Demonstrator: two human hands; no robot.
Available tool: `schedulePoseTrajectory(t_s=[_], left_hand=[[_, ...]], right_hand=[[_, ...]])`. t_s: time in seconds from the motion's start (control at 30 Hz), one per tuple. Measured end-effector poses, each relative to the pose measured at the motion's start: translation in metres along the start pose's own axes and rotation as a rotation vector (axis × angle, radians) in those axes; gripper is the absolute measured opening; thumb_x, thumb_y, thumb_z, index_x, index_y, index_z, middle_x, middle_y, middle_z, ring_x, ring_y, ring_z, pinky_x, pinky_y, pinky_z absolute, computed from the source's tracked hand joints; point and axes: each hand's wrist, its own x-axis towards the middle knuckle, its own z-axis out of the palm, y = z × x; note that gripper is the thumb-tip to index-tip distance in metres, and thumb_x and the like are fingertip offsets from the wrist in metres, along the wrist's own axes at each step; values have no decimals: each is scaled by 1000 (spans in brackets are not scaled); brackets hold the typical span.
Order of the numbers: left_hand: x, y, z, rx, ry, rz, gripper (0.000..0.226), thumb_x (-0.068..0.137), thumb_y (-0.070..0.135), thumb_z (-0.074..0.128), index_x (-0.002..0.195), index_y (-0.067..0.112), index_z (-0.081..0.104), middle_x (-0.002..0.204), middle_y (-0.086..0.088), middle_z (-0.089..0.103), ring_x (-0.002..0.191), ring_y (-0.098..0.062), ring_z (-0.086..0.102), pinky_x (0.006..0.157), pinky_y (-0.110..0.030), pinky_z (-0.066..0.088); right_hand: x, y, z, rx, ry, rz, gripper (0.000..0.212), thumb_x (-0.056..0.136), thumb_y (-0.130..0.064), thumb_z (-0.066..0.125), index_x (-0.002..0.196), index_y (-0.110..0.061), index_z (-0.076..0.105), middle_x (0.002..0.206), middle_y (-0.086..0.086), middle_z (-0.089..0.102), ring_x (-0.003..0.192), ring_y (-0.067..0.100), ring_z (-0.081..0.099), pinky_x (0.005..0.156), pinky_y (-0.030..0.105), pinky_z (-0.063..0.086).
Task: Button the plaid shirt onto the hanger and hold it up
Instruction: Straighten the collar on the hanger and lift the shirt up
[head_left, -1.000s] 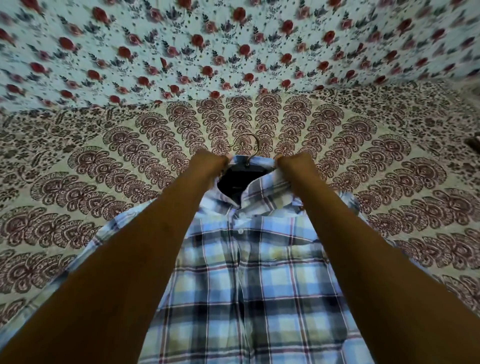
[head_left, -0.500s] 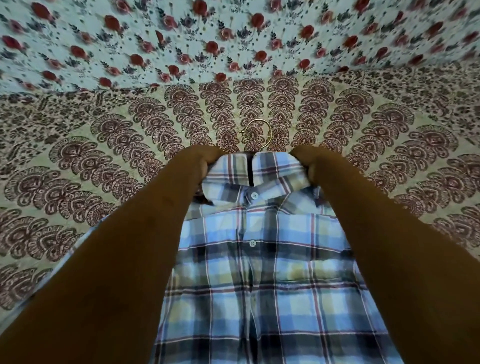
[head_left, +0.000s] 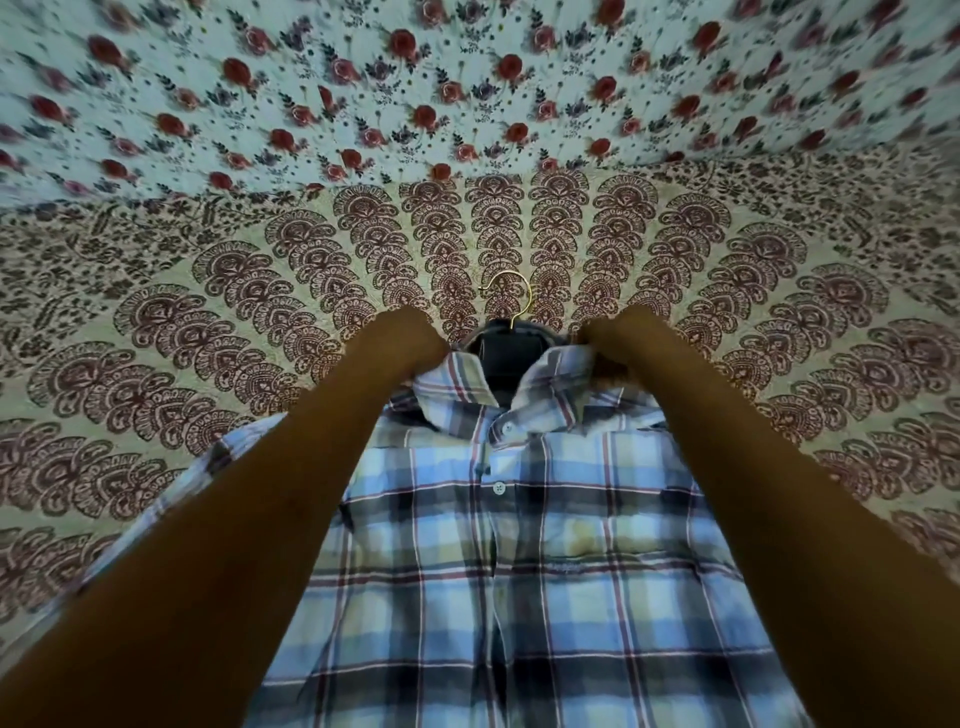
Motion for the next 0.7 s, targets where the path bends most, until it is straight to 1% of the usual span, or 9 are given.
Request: schedulePoseTrajectory(t_s=[0.07,0.13,0.17,0.23,0.33,0.4,0.5,0.6,0.7], left_hand=[[-2,2,-1,-156,-50,-41,35,93,13,48,59,11,39,63,-6,44,73,-23,52,64,-26,52],[-6,-1,-3,-470,-142,-170,30,93,4,45,63,6,44,59,-9,52,55,-19,54,39,-18,48],[-8,-5,-4,-600,-187,-226,28,93,3,43,65,5,45,53,-8,57,47,-17,57,34,-17,46],[-11,-16,-3,-788,-252,-291,25,94,3,41,71,5,50,42,-5,62,37,-13,60,35,-19,48],[-17,-26,3,-925,-286,-312,18,94,2,42,84,10,55,65,-9,67,55,-16,64,42,-24,54],[-22,-28,10,-809,-253,-290,15,93,3,47,79,7,54,71,-10,61,55,-15,61,43,-24,54],[-26,-31,14,-693,-204,-249,18,89,1,53,72,-1,54,56,-12,63,37,-13,60,39,-21,52],[-27,-39,11,-828,-239,-304,16,90,2,53,77,-5,56,42,-10,62,35,-14,61,33,-20,48],[-28,-47,14,-973,-277,-350,16,92,4,52,77,-2,55,51,-13,65,45,-18,65,37,-21,51]], right_hand=[[-5,1,0,120,-93,99,22,87,-4,58,67,-2,50,59,14,61,48,21,63,53,32,56],[-13,6,-1,336,-200,208,27,94,0,45,67,-1,47,48,13,58,37,18,57,52,28,53],[-15,11,-2,455,-225,237,30,96,1,38,68,-1,46,45,11,57,33,16,56,49,25,52],[-19,22,-1,631,-255,255,33,97,1,31,68,-2,46,38,6,56,28,10,53,36,20,47],[-28,33,8,741,-274,234,29,95,-3,39,68,-4,49,33,1,54,27,10,49,30,16,42],[-31,37,14,746,-225,196,25,92,-8,50,68,-6,52,33,-1,54,26,7,46,32,13,42],[-34,42,17,743,-228,207,20,91,-7,54,71,-4,53,35,1,56,33,8,54,35,14,46],[-39,45,15,706,-255,252,27,95,-10,47,69,-5,52,57,5,58,57,15,54,36,17,48],[-40,44,17,737,-260,268,31,97,-22,43,72,-6,52,71,8,54,64,17,52,36,17,48]])
